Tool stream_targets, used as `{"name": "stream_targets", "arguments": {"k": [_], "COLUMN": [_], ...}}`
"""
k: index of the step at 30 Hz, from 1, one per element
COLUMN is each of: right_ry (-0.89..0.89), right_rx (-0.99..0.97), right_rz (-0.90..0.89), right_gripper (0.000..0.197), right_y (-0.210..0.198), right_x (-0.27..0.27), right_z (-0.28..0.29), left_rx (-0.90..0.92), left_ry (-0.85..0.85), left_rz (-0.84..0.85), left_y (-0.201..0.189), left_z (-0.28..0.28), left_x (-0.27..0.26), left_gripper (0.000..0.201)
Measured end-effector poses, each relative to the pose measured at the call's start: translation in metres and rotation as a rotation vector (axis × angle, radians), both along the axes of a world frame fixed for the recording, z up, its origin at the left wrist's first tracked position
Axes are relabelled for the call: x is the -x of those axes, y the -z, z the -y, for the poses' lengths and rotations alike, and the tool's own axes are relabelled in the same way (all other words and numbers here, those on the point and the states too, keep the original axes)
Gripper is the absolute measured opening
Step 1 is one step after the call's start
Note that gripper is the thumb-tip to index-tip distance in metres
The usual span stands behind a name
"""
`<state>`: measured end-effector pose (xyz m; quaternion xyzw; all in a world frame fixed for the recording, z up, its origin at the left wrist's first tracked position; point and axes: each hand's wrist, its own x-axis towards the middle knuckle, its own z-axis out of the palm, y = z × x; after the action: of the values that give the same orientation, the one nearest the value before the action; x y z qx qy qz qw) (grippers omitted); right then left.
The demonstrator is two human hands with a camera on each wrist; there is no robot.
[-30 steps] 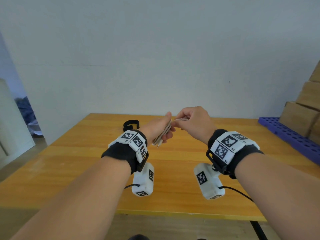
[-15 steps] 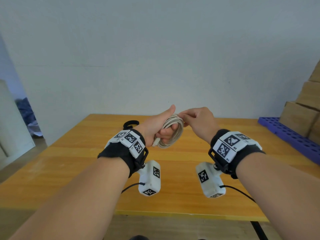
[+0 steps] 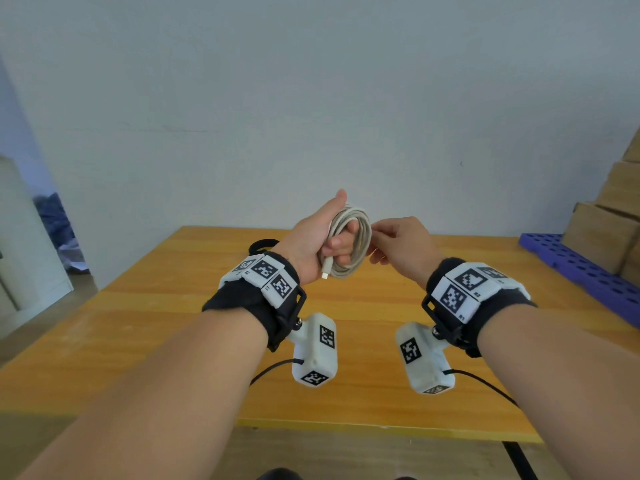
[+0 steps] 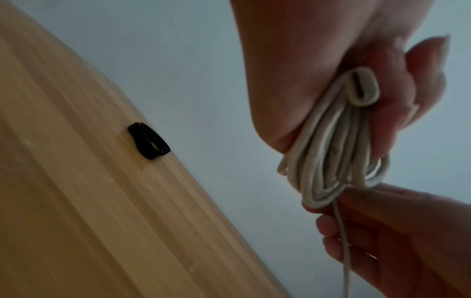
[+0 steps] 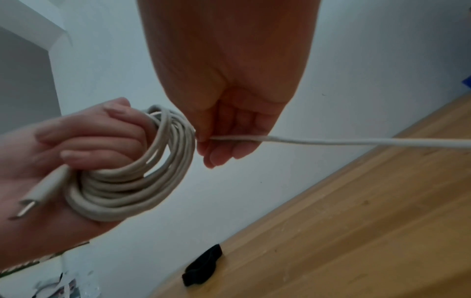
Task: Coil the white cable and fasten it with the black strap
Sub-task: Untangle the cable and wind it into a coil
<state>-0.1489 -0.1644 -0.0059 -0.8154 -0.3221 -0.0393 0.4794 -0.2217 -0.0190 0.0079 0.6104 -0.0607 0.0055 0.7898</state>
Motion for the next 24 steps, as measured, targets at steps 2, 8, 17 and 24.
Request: {"name": "stream_targets", "arguments": {"k": [2,8,17,24], "right_ry": [0.004,0.008,-0.003,-0.094], "right_rx": [-0.011,0.013,0.117,0.237], "right_rz": [-0.002,-0.011,-0.109,-0.091], "right_gripper": [0.023,0.028,0.029,0.025], "right_y": [-0.003,-0.007,-0.003,-0.003], "right_x": [0.0,-0.002,0.009,0.019], "right_z": [-0.001,0.003,0.0,-0.008], "left_rx": [0.06,0.195,0.266,-0.116], "left_ry": [0.008,0.01,-0.233,-0.498], "left_rz": [0.003,0.007,0.038,0.052], "left_y": [-0.001,-0.006,-0.021,-0.014], "left_z": [0.003,0.011,0.022,0.03], "left_x": [0.0,-0.001,-0.004,-0.009], "left_gripper": [0.058,0.056,0.032,0.032]}}
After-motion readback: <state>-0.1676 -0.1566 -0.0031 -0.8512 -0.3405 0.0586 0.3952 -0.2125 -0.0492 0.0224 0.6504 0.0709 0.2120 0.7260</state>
